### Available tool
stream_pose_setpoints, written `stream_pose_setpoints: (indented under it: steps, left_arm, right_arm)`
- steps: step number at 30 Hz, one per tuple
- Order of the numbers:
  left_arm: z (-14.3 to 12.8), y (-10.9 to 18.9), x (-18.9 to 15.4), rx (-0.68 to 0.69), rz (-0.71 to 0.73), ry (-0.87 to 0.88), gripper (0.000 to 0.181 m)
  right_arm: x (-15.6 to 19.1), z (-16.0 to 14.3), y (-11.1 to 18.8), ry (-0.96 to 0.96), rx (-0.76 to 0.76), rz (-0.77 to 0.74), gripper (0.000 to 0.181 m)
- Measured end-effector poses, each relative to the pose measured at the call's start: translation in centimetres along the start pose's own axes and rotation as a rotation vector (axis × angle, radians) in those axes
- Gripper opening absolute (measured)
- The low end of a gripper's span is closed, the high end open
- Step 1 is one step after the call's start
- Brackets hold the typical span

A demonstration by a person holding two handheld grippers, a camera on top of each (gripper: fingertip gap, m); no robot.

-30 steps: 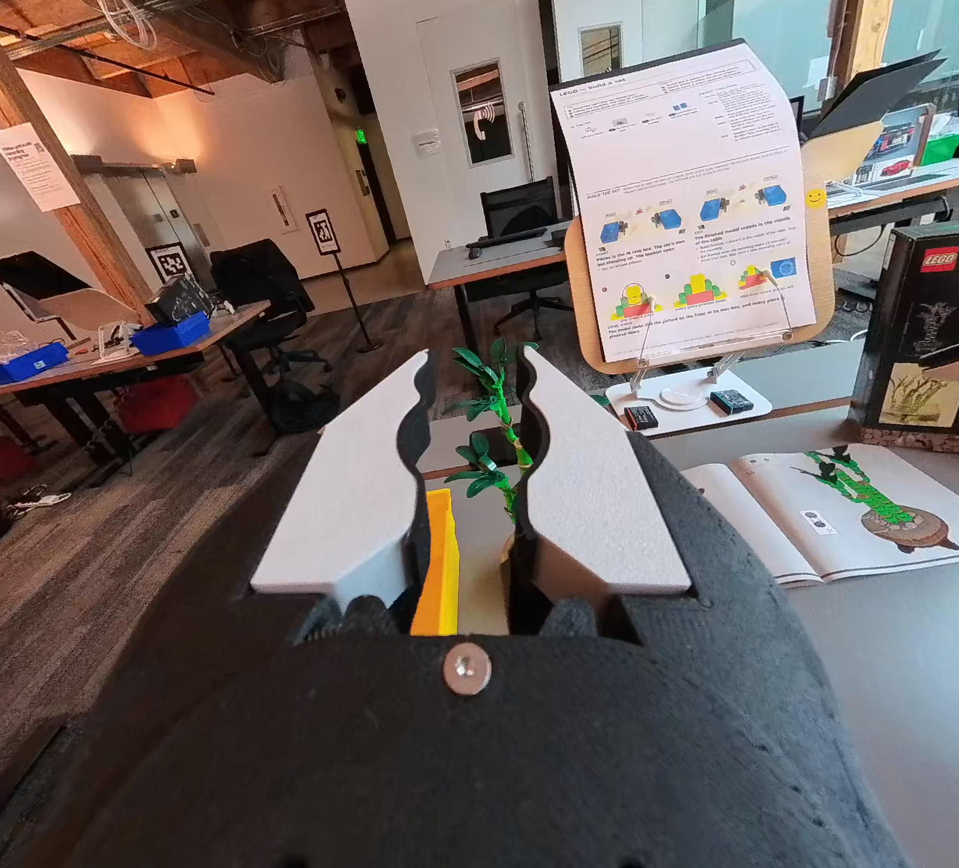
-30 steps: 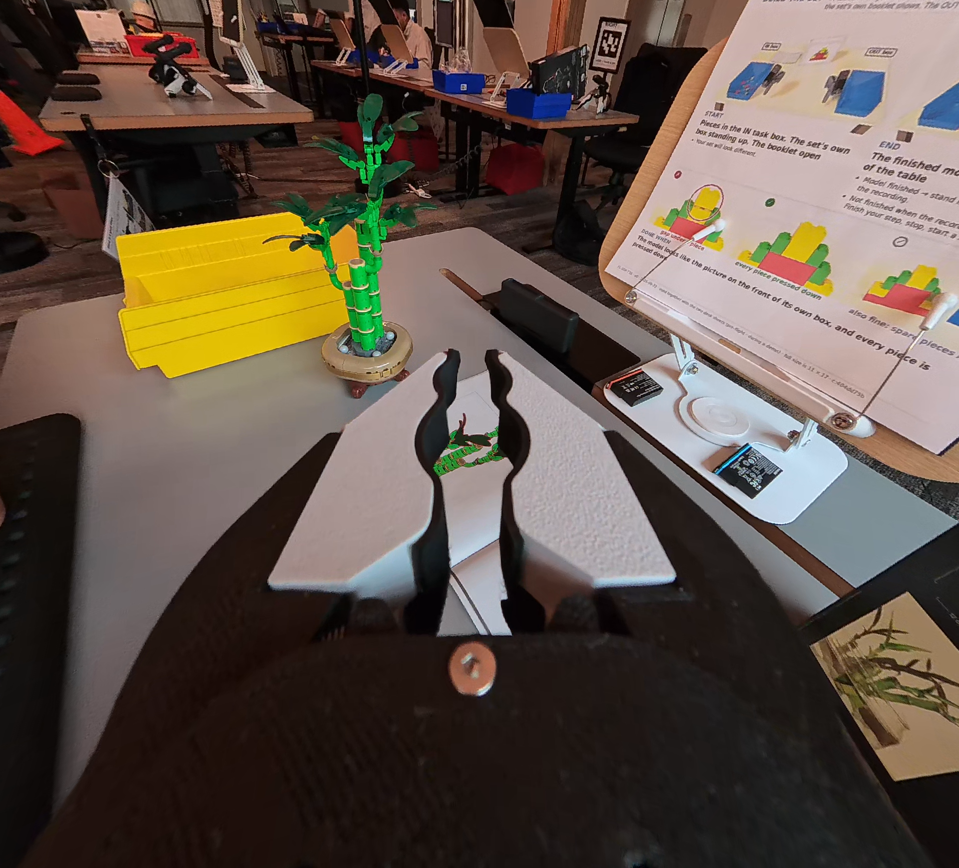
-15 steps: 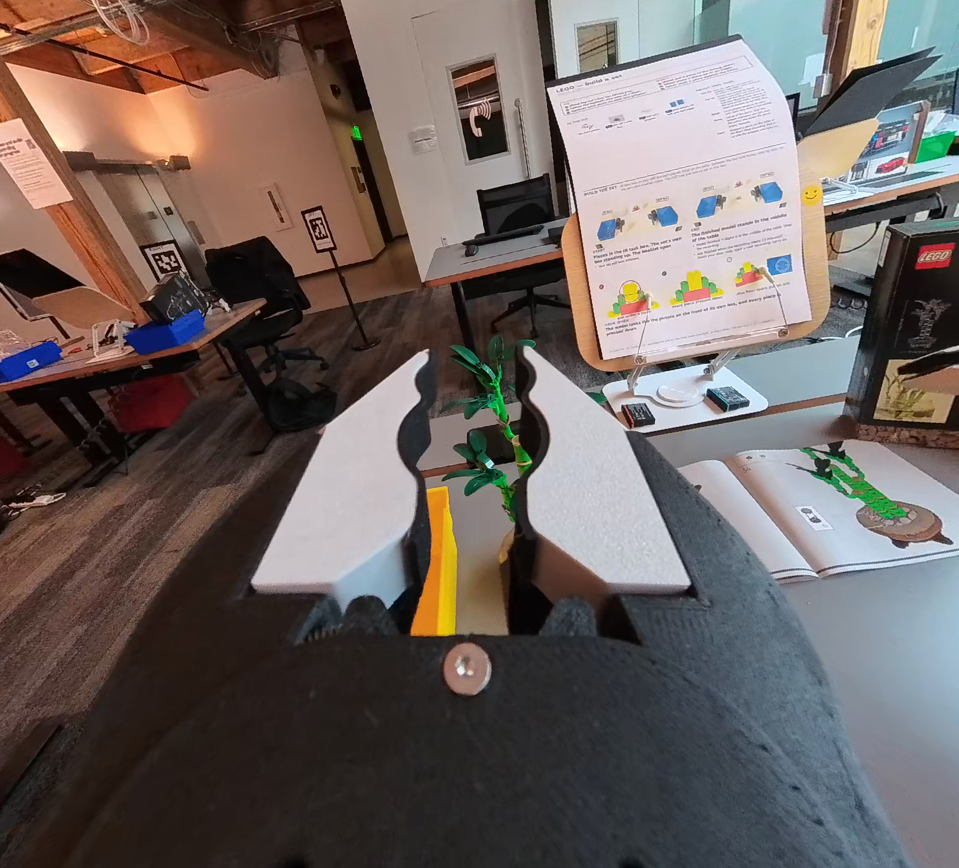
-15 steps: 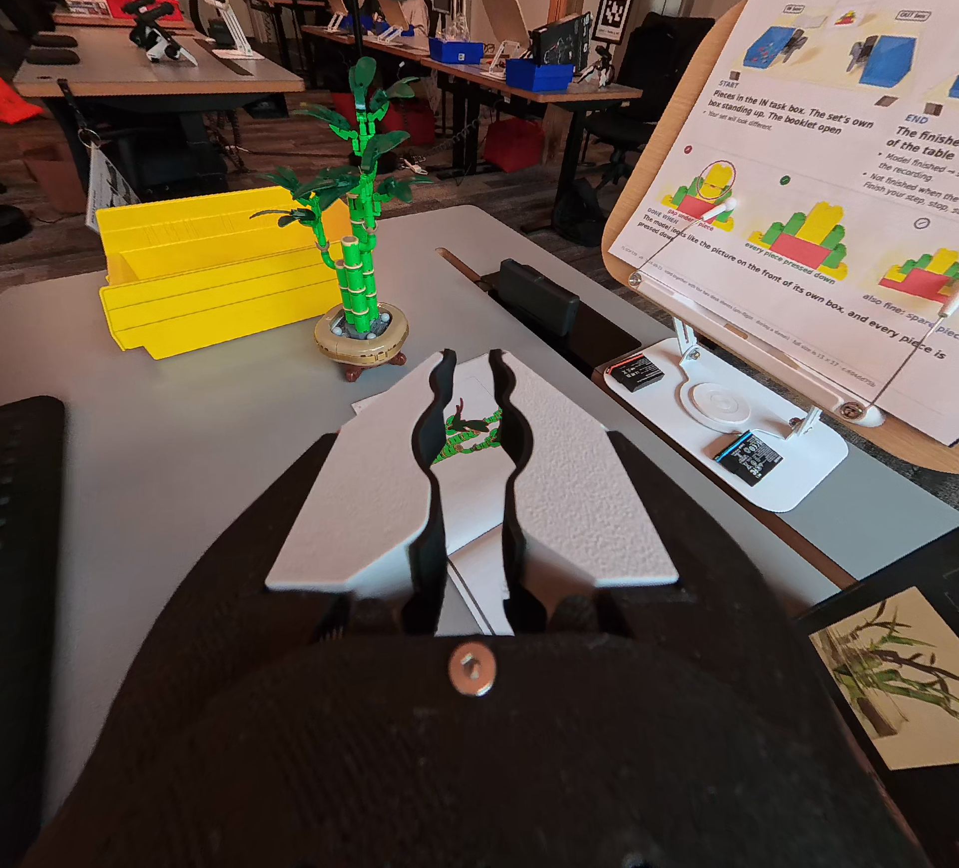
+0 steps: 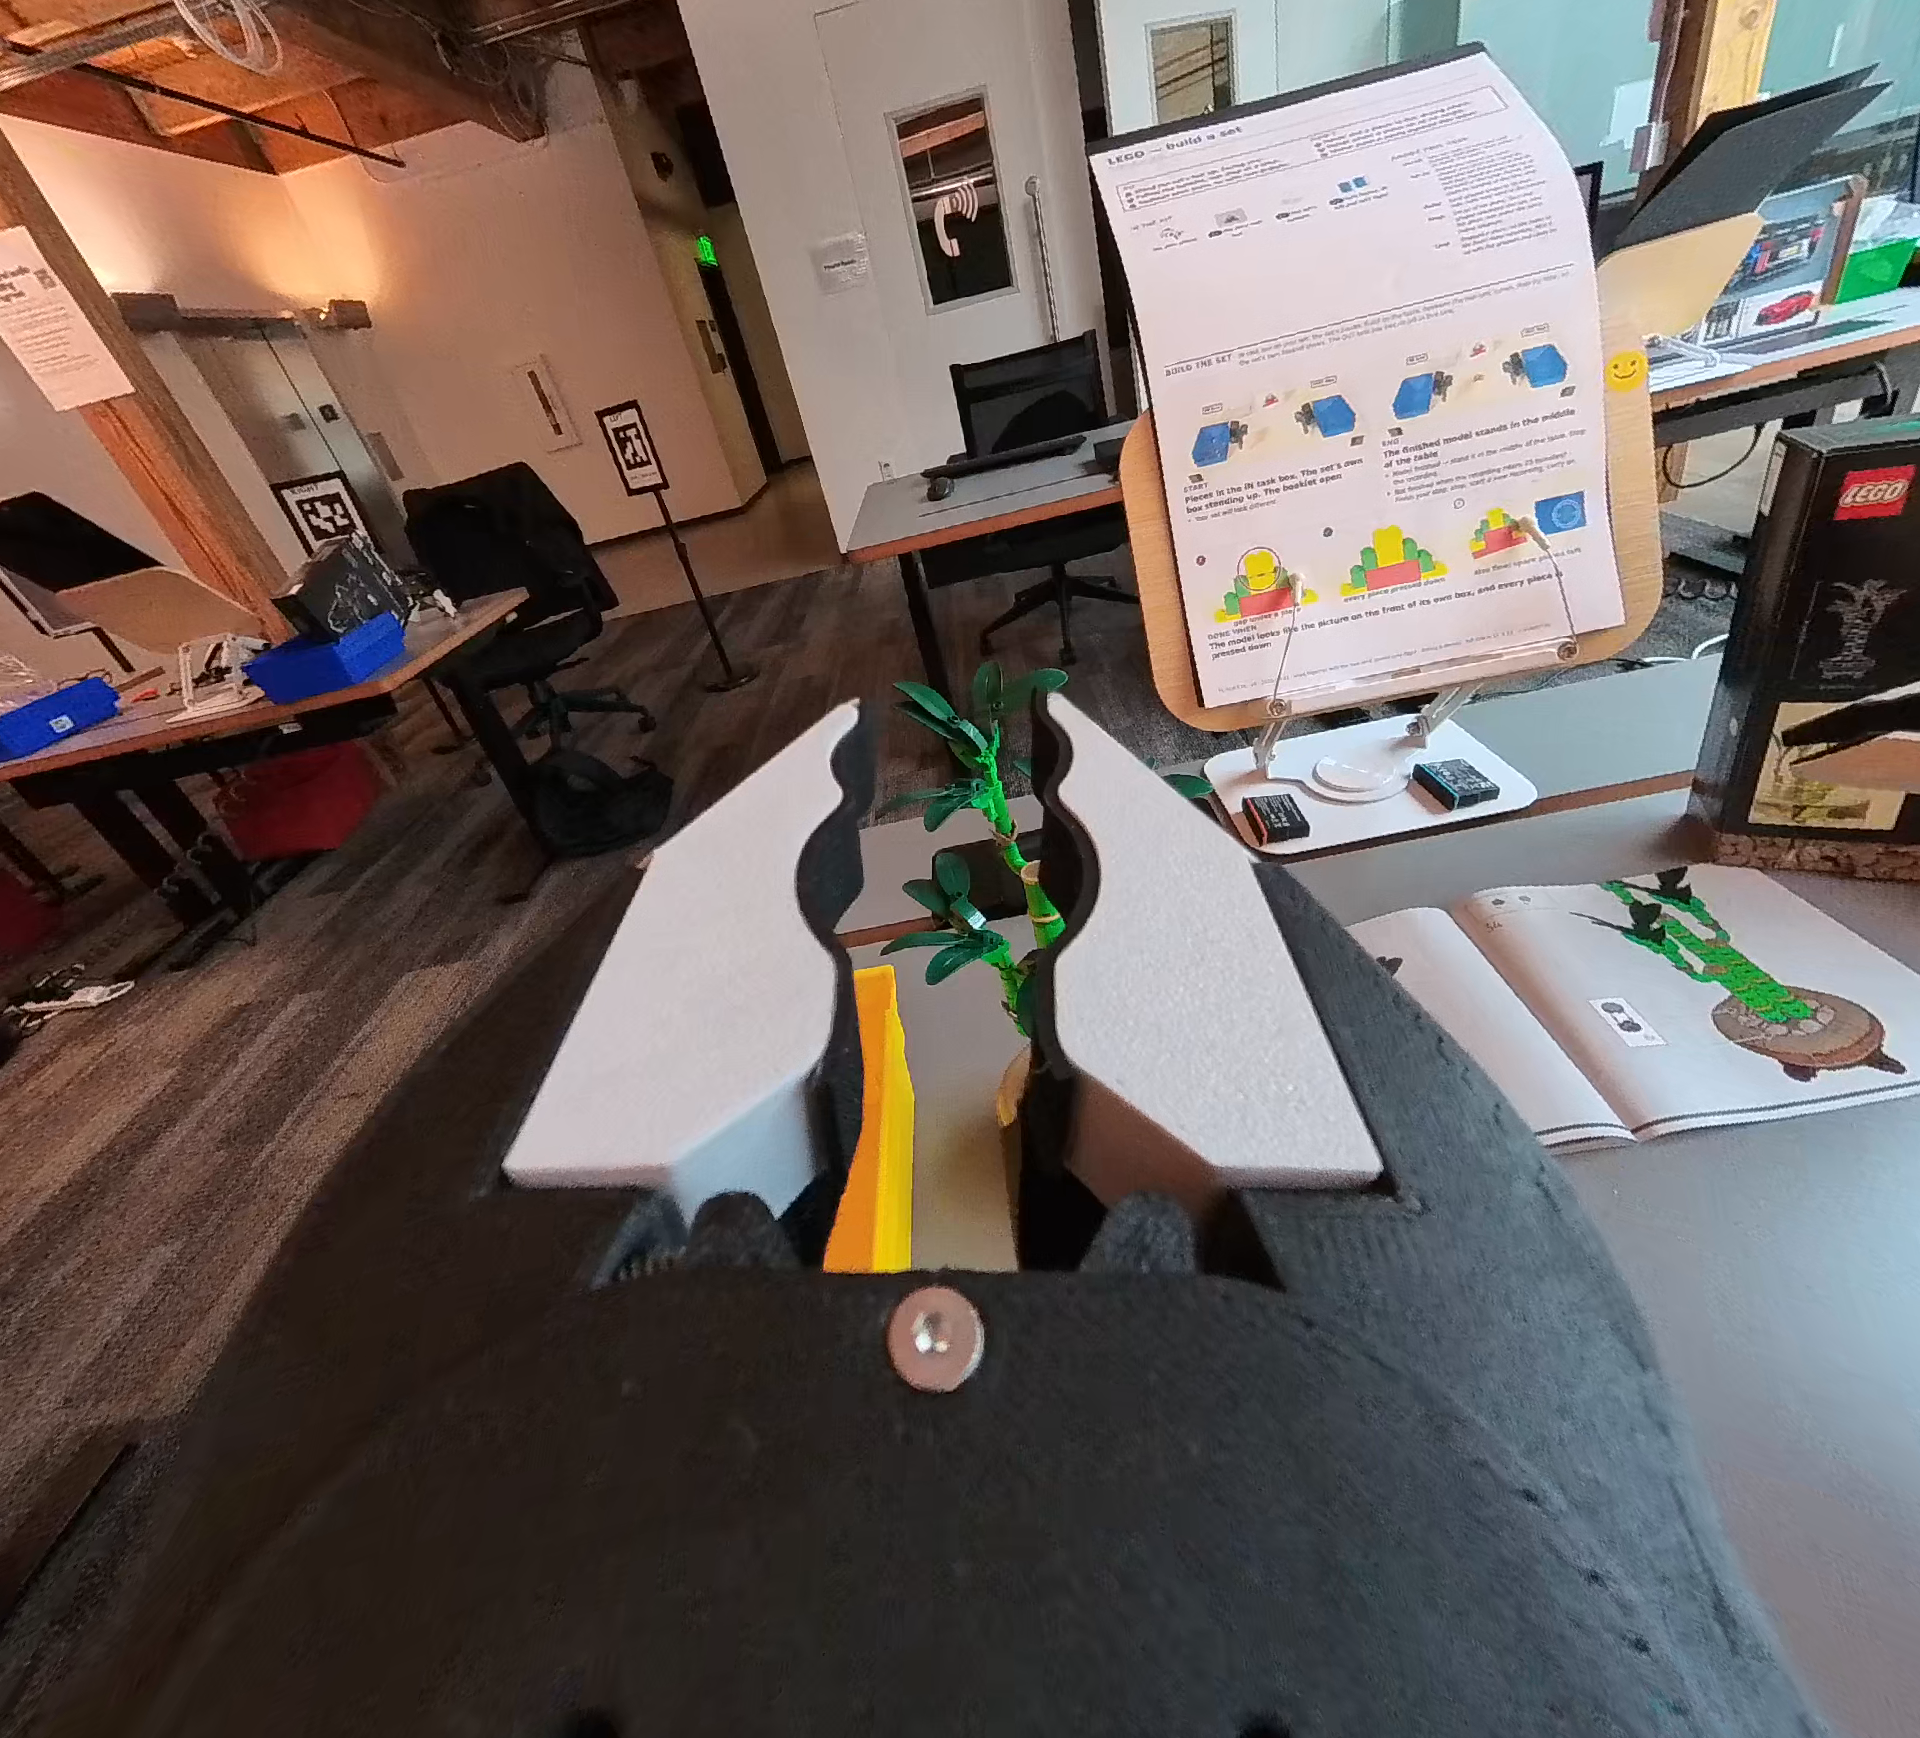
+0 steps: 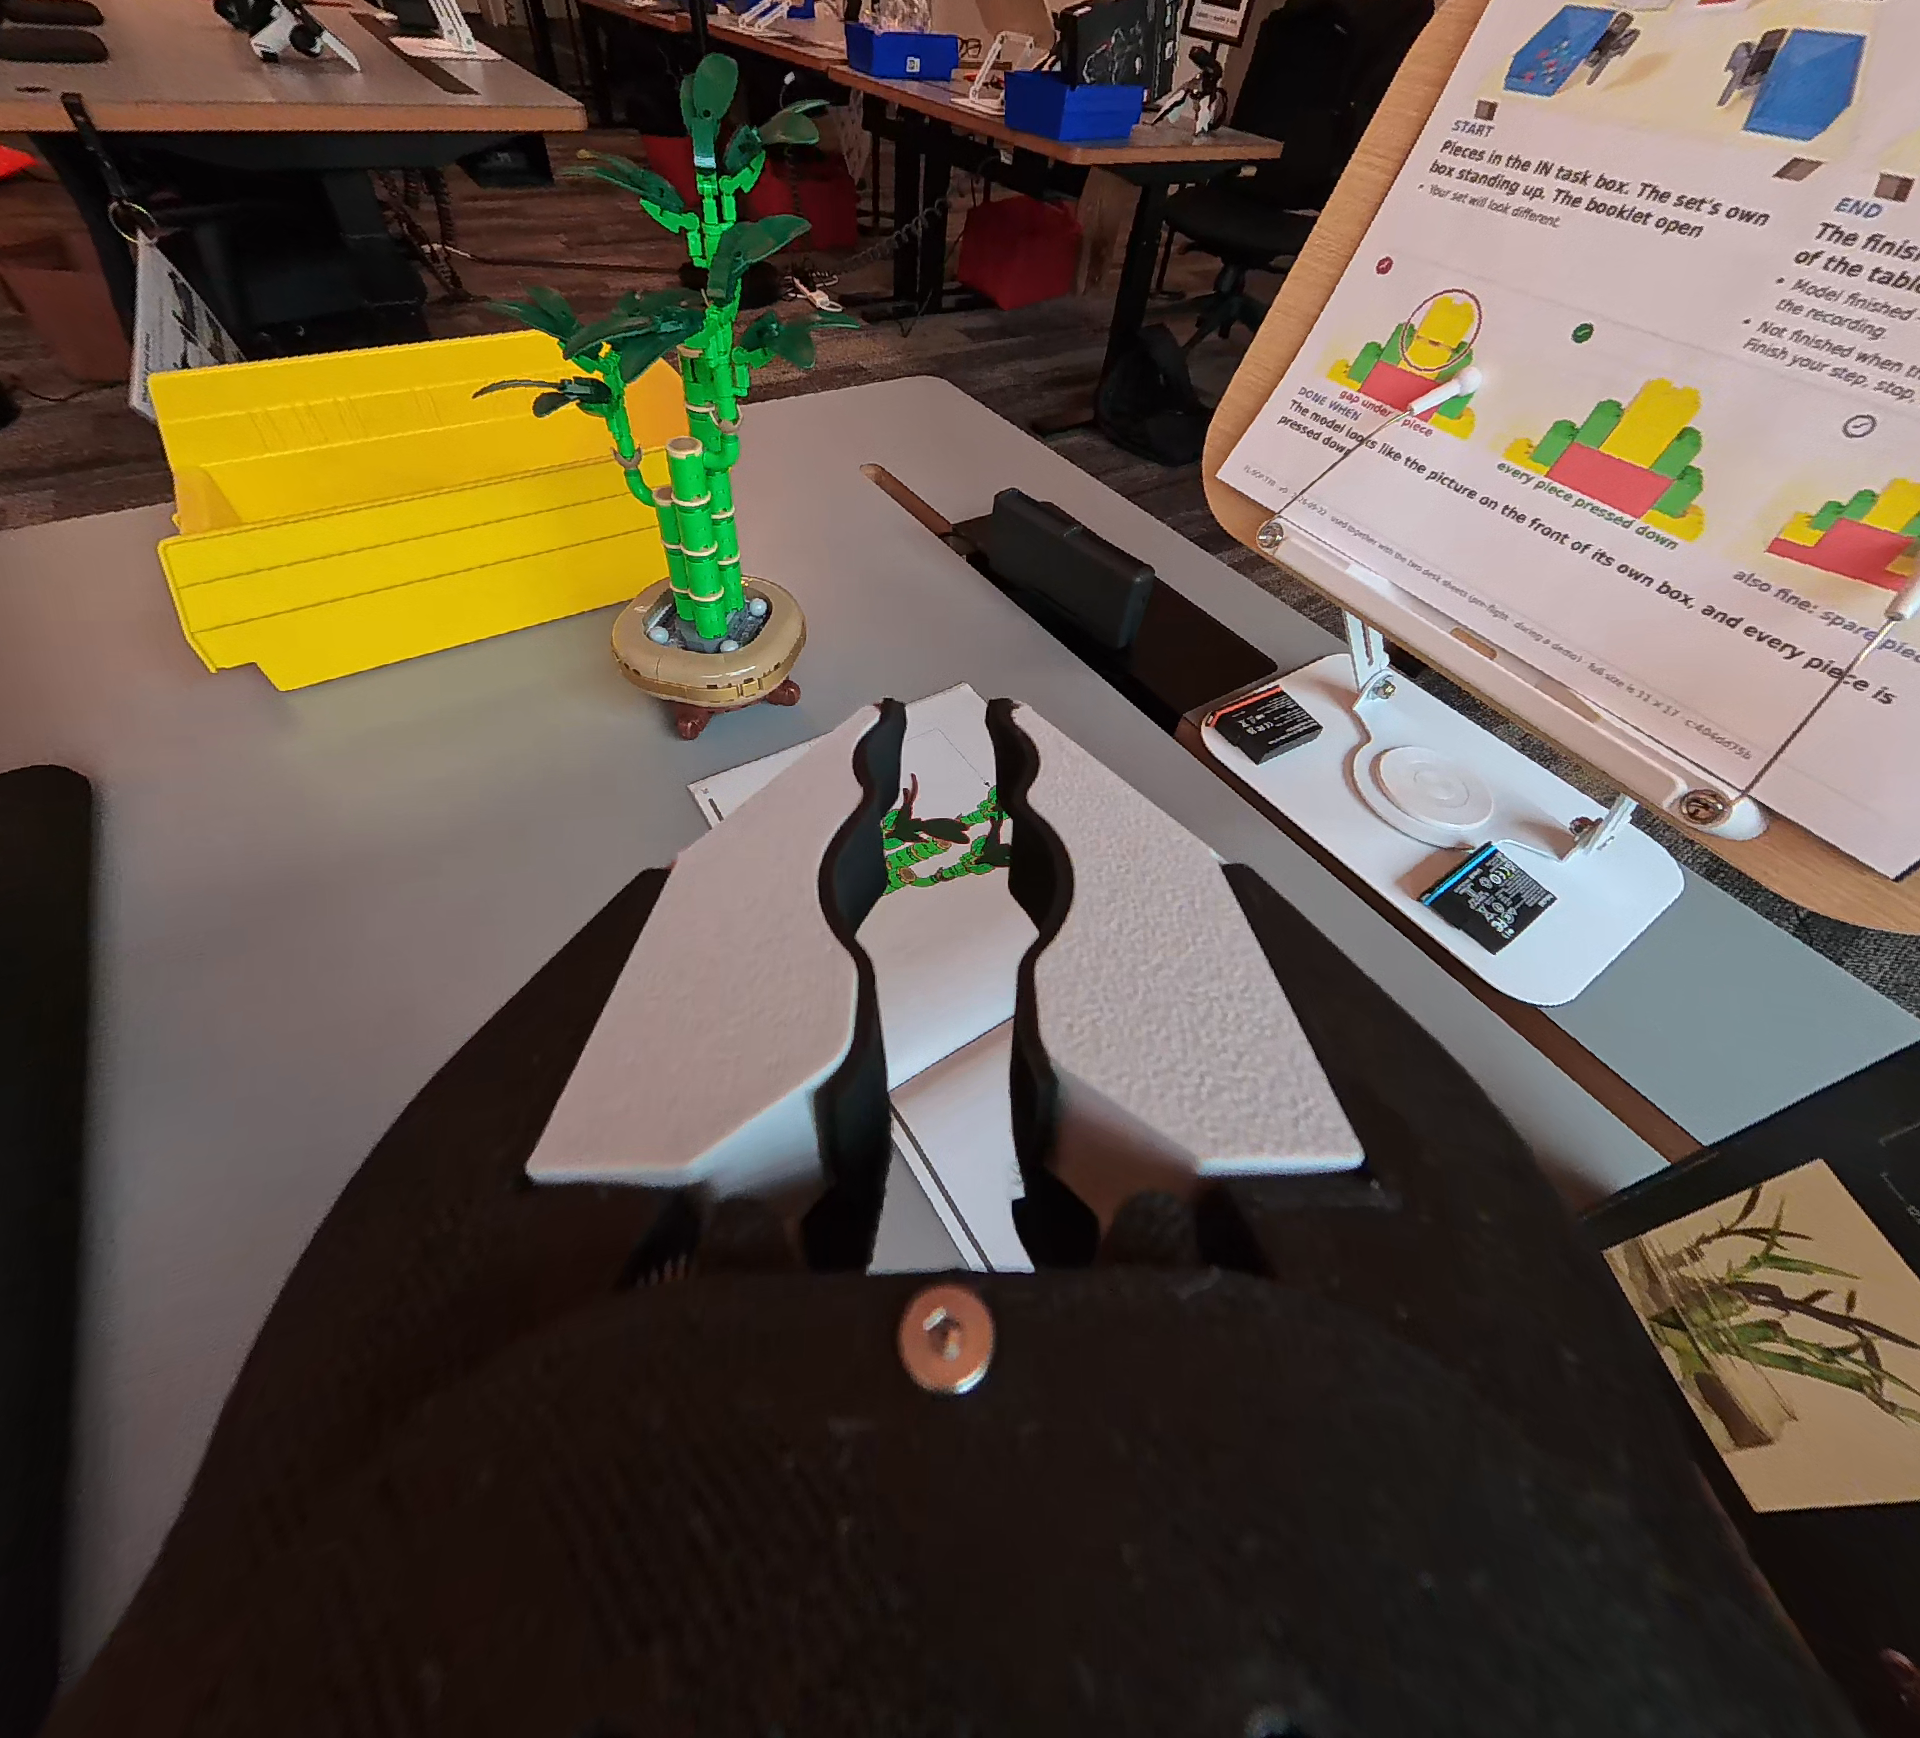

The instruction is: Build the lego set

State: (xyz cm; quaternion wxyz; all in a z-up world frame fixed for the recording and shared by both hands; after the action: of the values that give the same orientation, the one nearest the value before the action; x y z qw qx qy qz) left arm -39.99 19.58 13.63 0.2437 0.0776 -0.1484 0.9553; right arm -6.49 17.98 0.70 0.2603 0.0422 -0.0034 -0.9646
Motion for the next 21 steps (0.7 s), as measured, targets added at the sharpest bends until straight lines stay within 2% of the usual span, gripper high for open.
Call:
stream_pose_setpoints:
  steps: [15,18,21]
  left_arm:
    - [-0.1,0.0,-0.4,0.014,-0.020,-0.005,0.028]
    - [-0.3,-0.1,-0.7,0.026,-0.044,-0.009,0.026]
    - [-0.2,-0.1,-0.8,0.016,-0.048,-0.005,0.023]
  right_arm:
    - [-0.9,0.1,0.5,0.039,0.029,-0.047,0.020]
    - [-2.6,0.3,1.9,0.098,0.079,-0.139,0.028]
    - [-5.1,0.3,4.9,0.187,0.197,-0.267,0.040]
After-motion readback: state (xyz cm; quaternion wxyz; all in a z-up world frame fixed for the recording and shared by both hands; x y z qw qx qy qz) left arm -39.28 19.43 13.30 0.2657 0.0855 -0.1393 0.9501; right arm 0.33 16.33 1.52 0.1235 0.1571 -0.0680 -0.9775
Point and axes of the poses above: each gripper's, where its closed fingertips meet, y back along the fingers, z out of its top, x = y × z across the jaws, the point moved 4 cm from there along y, back along the fingers, and after that the axes turned 11 degrees about -x, right-handed, at the moved point
